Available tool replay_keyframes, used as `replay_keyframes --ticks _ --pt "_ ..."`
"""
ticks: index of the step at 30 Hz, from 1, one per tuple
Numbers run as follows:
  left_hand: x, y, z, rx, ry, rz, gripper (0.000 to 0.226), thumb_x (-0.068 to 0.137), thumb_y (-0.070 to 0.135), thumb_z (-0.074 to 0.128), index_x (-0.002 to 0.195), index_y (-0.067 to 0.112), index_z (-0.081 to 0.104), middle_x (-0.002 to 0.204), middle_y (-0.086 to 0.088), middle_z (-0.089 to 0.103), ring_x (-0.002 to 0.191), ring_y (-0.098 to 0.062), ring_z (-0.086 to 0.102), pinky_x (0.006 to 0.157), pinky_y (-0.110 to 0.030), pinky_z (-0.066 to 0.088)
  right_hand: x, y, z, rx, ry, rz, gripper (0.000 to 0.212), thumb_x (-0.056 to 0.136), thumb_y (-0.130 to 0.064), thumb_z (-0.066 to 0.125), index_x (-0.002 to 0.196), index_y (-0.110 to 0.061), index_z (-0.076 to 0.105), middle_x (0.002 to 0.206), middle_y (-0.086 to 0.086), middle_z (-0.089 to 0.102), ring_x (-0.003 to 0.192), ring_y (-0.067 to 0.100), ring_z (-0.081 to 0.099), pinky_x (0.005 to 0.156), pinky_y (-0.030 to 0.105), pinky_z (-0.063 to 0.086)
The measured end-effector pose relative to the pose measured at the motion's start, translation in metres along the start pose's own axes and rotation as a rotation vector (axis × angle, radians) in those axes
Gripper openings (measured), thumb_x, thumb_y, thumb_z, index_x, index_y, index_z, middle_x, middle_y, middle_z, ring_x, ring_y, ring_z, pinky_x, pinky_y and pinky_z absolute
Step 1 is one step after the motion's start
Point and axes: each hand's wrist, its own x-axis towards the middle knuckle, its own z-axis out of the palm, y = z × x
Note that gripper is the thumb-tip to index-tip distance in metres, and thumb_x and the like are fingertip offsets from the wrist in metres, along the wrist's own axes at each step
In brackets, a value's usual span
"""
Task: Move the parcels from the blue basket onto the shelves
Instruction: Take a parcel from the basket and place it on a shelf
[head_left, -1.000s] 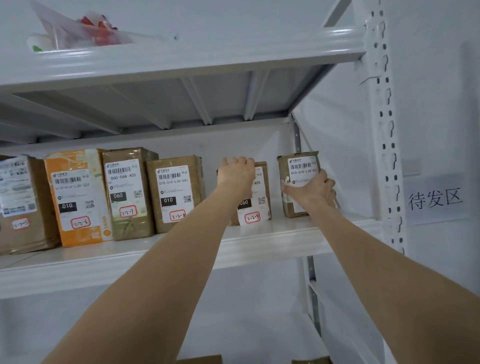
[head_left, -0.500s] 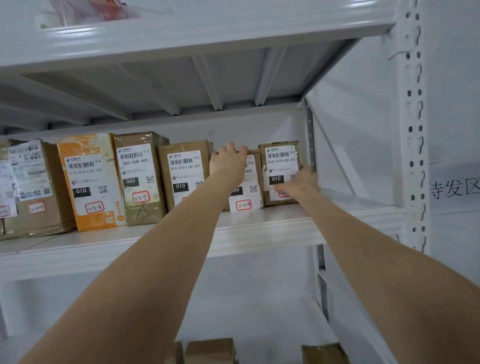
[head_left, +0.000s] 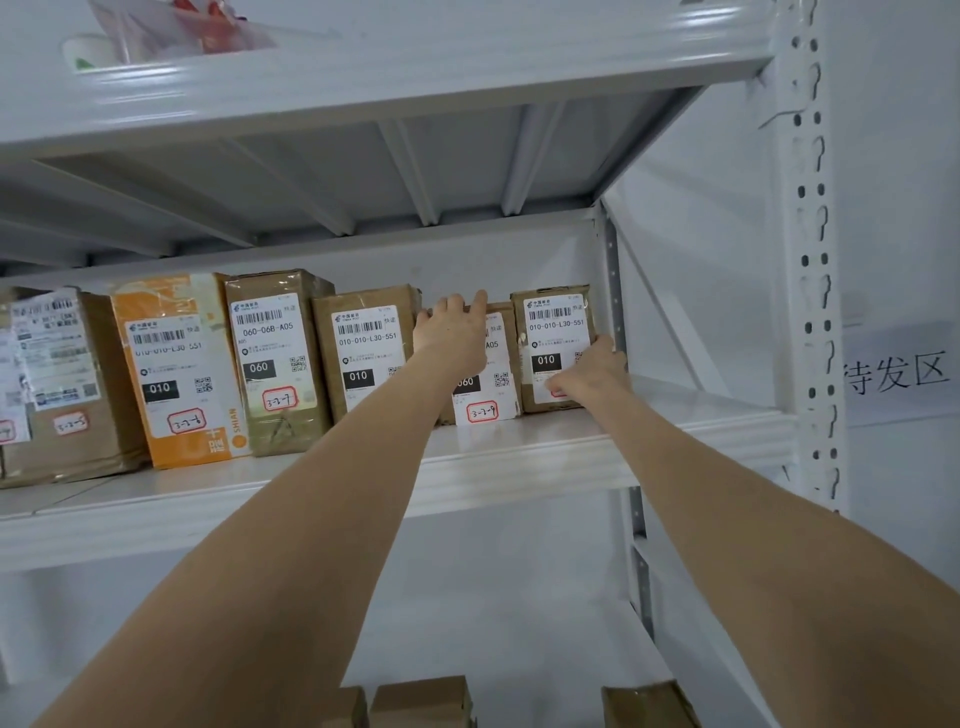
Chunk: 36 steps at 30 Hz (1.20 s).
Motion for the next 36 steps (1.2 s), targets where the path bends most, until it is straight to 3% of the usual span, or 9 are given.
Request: replay_keyframes --ticks 2,5,10,15,18,23,30,36 --pt "-0.002 -0.001 -0.001 -0.038 0.005 0.001 0.083 0.089 0.016 0.057 0.152 0.017 0.003 0.153 -0.015 0.022 0.143 -0.031 0.018 0.116 -0.047 0.02 -0.001 0.001 -0.001 -0.007 -0.003 0.004 0.083 0.077 -0.008 0.076 0.143 -0.009 0.025 0.141 0.013 0.035 0.124 0.029 0.047 0.08 0.031 0.037" --pt "-0.01 -0.003 -0.006 -0.088 0.012 -0.014 0.083 0.088 0.011 0.057 0.152 0.015 0.004 0.156 -0.013 0.014 0.145 -0.029 0.012 0.115 -0.044 0.022 -0.006 0.0 -0.004 -0.005 -0.006 0.013 0.087 0.077 -0.01 0.077 0.145 -0.009 0.023 0.141 0.014 0.034 0.126 0.03 0.044 0.091 0.035 0.042" --pt "-0.031 -0.005 -0.017 -0.134 0.047 -0.046 0.073 0.087 0.011 0.059 0.148 0.012 0.018 0.146 -0.012 0.029 0.133 -0.028 0.034 0.096 -0.04 0.044 -0.023 -0.009 -0.015 -0.094 0.073 -0.032 0.091 0.074 -0.027 0.082 0.144 -0.012 0.026 0.138 0.014 0.037 0.128 0.032 0.04 0.098 0.042 0.041" --pt "-0.067 -0.012 -0.034 -0.093 0.093 -0.099 0.063 0.087 0.011 0.057 0.143 0.011 0.028 0.142 -0.011 0.033 0.123 -0.027 0.042 0.081 -0.036 0.045 -0.056 -0.028 -0.015 -0.119 0.148 -0.193 0.086 0.076 -0.035 0.08 0.143 -0.015 0.03 0.143 0.014 0.034 0.131 0.032 0.035 0.102 0.044 0.039" --pt "-0.093 -0.023 -0.042 -0.097 0.092 -0.161 0.058 0.088 0.012 0.056 0.141 0.01 0.032 0.141 -0.011 0.034 0.123 -0.028 0.042 0.085 -0.04 0.046 -0.083 -0.037 -0.002 -0.158 0.126 -0.305 0.083 0.078 -0.035 0.078 0.143 -0.016 0.03 0.144 0.014 0.033 0.132 0.032 0.032 0.106 0.042 0.038" --pt "-0.147 -0.048 -0.044 -0.1 0.041 -0.253 0.059 0.088 0.016 0.059 0.14 0.011 0.032 0.139 -0.011 0.036 0.123 -0.027 0.042 0.087 -0.038 0.046 -0.141 -0.044 0.029 -0.184 0.067 -0.453 0.071 0.084 -0.036 0.069 0.142 -0.016 0.033 0.142 0.012 0.034 0.131 0.031 0.034 0.101 0.04 0.04" --pt "-0.233 -0.091 -0.021 -0.139 -0.016 -0.382 0.051 0.088 0.01 0.052 0.136 0.012 0.035 0.135 -0.009 0.037 0.122 -0.028 0.042 0.078 -0.035 0.04 -0.228 -0.037 0.079 -0.16 0.041 -0.627 0.051 0.088 -0.022 0.061 0.136 -0.019 0.042 0.134 0.01 0.041 0.123 0.029 0.039 0.095 0.035 0.039" --pt "-0.311 -0.146 0.02 -0.13 -0.176 -0.445 0.056 0.092 0.016 0.052 0.142 0.013 0.029 0.143 -0.01 0.031 0.13 -0.027 0.036 0.094 -0.037 0.042 -0.3 -0.018 0.14 -0.233 -0.084 -0.66 0.048 0.091 -0.022 0.059 0.136 -0.019 0.043 0.134 0.008 0.043 0.122 0.027 0.04 0.094 0.033 0.04"
